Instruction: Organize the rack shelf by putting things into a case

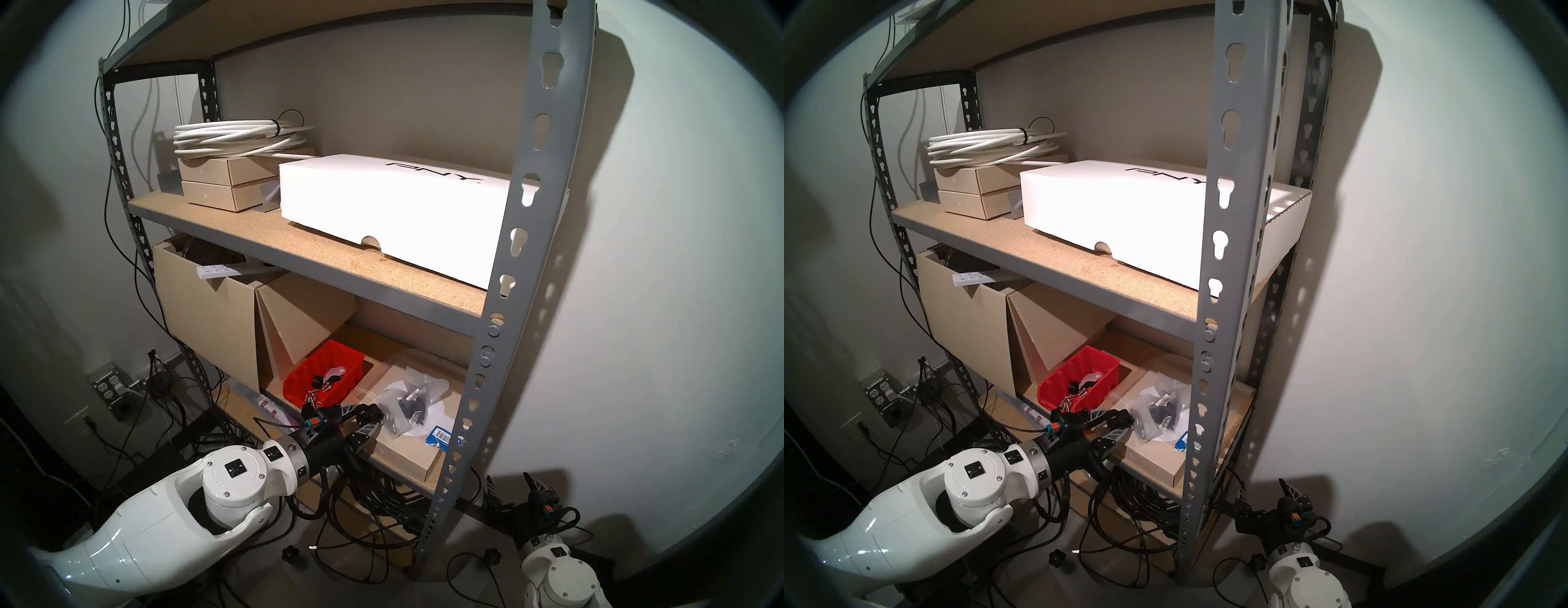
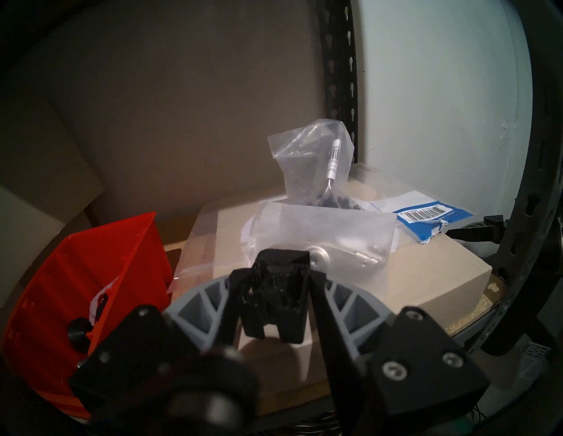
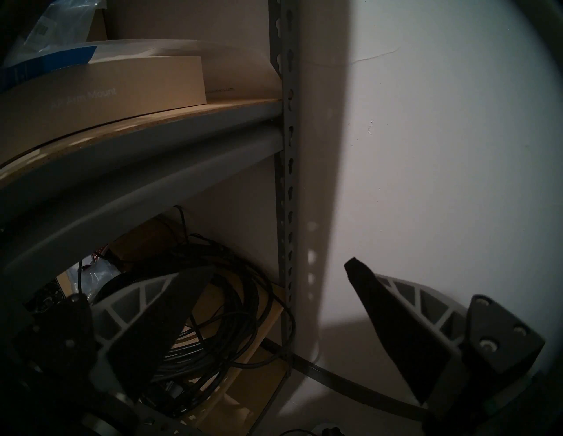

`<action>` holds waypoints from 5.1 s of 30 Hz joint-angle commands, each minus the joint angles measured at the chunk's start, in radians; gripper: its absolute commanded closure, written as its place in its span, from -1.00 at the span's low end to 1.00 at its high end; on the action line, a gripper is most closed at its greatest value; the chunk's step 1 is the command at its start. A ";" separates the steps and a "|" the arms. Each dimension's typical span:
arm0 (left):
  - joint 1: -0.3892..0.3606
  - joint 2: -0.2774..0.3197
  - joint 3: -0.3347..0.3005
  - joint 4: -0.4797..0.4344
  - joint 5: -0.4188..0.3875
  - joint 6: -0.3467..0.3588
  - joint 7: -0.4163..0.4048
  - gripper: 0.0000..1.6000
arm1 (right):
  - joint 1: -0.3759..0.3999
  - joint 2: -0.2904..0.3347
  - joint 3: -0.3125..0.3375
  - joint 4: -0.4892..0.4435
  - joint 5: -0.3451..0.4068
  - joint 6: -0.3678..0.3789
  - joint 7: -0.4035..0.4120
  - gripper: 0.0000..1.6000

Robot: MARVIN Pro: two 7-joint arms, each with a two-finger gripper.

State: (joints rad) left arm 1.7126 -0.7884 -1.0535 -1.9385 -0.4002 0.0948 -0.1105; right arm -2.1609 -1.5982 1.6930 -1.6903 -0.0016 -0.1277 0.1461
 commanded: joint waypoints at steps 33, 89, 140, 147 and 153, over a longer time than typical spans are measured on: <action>0.139 0.163 -0.239 -0.229 -0.228 0.015 0.040 1.00 | 0.001 0.000 0.000 -0.015 0.000 -0.002 0.000 -1.00; -0.066 0.145 -0.235 0.054 -0.333 0.067 -0.151 1.00 | 0.001 0.000 0.000 -0.016 0.000 -0.001 0.000 -1.00; -0.215 0.045 -0.149 0.187 -0.225 0.097 -0.159 -0.50 | 0.000 0.000 0.000 -0.016 0.000 -0.001 0.000 -1.00; -0.208 0.057 -0.158 0.162 -0.223 0.090 -0.154 -0.25 | 0.000 0.000 0.000 -0.016 0.000 -0.001 0.000 -1.00; -0.179 0.086 -0.181 0.079 -0.248 0.093 -0.161 -0.31 | 0.001 0.000 0.000 -0.015 0.000 -0.002 0.000 -1.00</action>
State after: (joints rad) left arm 1.5154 -0.7341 -1.2024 -1.7734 -0.6259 0.1948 -0.2593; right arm -2.1609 -1.5980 1.6929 -1.6894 -0.0016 -0.1277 0.1461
